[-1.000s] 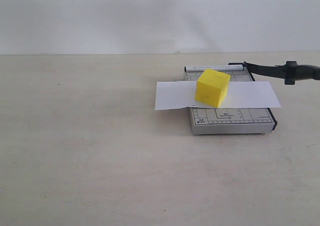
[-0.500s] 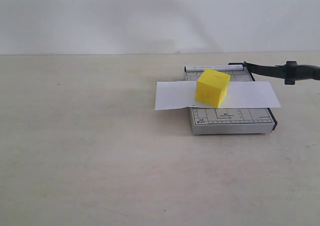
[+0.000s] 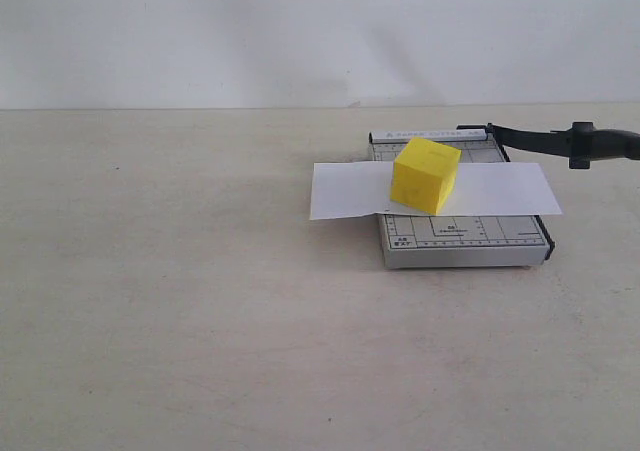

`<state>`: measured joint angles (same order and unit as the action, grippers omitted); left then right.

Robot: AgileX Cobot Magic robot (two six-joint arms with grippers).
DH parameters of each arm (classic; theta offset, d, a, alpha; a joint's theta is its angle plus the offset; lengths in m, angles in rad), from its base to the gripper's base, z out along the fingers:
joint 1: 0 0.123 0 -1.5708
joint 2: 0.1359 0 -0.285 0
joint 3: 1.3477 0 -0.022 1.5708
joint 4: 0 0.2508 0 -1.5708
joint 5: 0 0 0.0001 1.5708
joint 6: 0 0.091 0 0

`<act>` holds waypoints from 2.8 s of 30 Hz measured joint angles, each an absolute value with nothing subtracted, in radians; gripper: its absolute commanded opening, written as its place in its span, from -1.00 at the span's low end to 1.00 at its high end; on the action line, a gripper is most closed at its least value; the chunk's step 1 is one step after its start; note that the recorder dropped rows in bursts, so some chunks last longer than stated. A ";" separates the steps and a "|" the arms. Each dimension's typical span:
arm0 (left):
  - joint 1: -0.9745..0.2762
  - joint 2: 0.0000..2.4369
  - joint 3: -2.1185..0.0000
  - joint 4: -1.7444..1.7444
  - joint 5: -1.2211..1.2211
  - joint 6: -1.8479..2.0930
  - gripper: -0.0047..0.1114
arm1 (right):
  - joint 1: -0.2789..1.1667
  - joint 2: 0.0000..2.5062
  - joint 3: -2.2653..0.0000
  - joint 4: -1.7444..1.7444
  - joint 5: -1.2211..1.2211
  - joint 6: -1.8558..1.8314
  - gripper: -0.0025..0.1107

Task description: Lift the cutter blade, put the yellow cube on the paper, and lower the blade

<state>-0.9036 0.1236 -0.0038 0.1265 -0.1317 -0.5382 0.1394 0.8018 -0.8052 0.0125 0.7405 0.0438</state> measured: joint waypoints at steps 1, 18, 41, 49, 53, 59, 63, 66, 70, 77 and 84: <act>-0.902 0.115 -0.004 0.126 -0.132 -0.538 -0.41 | 0.139 0.835 -0.840 -0.006 0.760 0.044 0.11; -0.510 0.055 -0.004 0.126 -0.130 -0.534 -0.41 | 0.139 1.348 -1.204 -0.194 0.971 -0.025 0.11; -0.264 0.004 -0.004 0.126 -0.128 -0.534 -0.41 | 0.139 1.521 -1.243 -0.087 0.957 -0.067 0.07; -0.264 0.004 -0.004 0.126 -0.128 -0.534 -0.41 | 0.139 1.550 -1.243 -0.092 0.957 -0.071 -0.81; -0.264 0.004 -0.004 0.126 -0.128 -0.534 -0.41 | 0.139 1.550 -1.243 -0.090 0.957 -0.068 -0.96; -0.264 0.004 -0.004 0.126 -0.128 -0.534 -0.41 | 0.139 1.540 -1.227 -0.086 0.941 -0.068 -0.96; -0.264 0.004 -0.004 0.126 -0.128 -0.534 -0.41 | 0.136 1.486 -1.134 -0.076 0.834 -0.066 -0.96; -0.264 0.004 -0.004 0.126 -0.128 -0.534 -0.41 | 0.134 1.441 -1.032 -0.072 0.730 -0.048 -0.96; -0.264 0.004 -0.004 0.126 -0.128 -0.534 -0.41 | 0.131 1.406 -0.909 -0.050 0.613 -0.042 -0.96; -0.264 0.004 -0.004 0.126 -0.128 -0.534 -0.41 | 0.129 1.397 -0.710 -0.018 0.431 -0.037 -0.96; -0.264 0.004 -0.004 0.126 -0.128 -0.534 -0.41 | 0.129 1.392 -0.616 0.000 0.330 -0.027 -0.96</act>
<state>-0.2639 0.0037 -0.0038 0.1265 -0.1277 -0.5342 0.1294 1.3924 -0.6159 0.0000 0.3296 -0.0275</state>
